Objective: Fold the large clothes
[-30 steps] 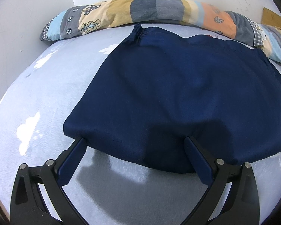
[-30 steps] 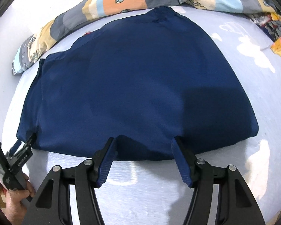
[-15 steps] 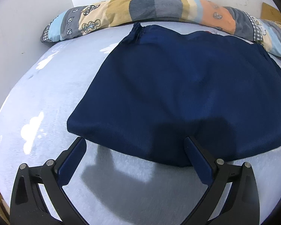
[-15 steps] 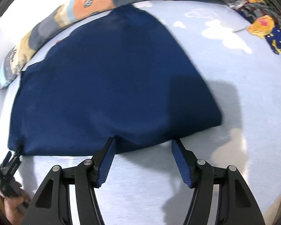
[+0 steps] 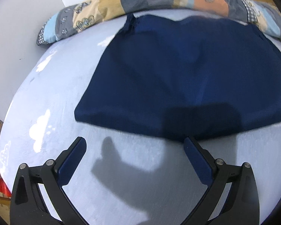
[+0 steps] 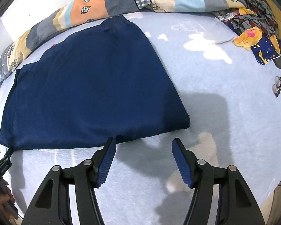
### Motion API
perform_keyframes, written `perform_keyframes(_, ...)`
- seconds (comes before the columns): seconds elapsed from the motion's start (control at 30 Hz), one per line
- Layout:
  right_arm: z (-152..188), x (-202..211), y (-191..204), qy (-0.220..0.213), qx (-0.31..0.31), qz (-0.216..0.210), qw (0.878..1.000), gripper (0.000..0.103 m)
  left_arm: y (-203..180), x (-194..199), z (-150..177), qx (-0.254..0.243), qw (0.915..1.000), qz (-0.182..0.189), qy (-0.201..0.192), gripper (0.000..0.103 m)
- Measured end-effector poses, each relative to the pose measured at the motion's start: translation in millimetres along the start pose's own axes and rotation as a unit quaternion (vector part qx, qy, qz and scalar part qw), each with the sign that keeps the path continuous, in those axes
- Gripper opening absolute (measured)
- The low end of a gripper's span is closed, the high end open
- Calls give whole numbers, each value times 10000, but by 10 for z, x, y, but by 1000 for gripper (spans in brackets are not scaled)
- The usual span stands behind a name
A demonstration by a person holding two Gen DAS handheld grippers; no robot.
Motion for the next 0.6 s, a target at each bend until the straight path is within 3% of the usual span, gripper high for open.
perform_keyframes(0.1, -5, 37, 16, 34, -328, -629, 9975, 64, 61, -20, 63, 79, 9997, 104, 221, 103)
perform_keyframes(0.17, 6, 74, 9, 71, -777, -1368, 9875, 64, 192, 9, 82, 375, 9987, 235, 260, 103)
perform_keyframes(0.27, 16, 129, -98, 77, -1604, -2421, 9569, 66, 370, 26, 105, 1039, 9914, 700, 371, 103)
perform_keyframes(0.37, 3, 130, -221, 50, -2137, -3010, 9293, 65, 442, -29, 167, 1718, 9728, 1387, 706, 103)
perform_keyframes(0.43, -20, 119, -260, 37, -2363, -3289, 9143, 63, 444, -58, 192, 2176, 9520, 1963, 883, 103)
perform_keyframes(0.5, -31, 96, -268, 24, -2496, -3421, 9059, 58, 438, -42, 173, 2415, 9385, 2310, 864, 103)
perform_keyframes(0.6, -17, 0, -246, 135, -2642, -3384, 9031, 54, 369, -23, 110, 2606, 9213, 2778, 783, 103)
Point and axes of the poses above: each gripper's, at about its wrist camera, not at the fingertips, and x roughly against the way its jaws point, y to its left, z to its underside, the point moved 9 cm from there along -x, roughly the way its jaws point, and after that the axes turned 5 degrees about y, right-handed, at the moved point
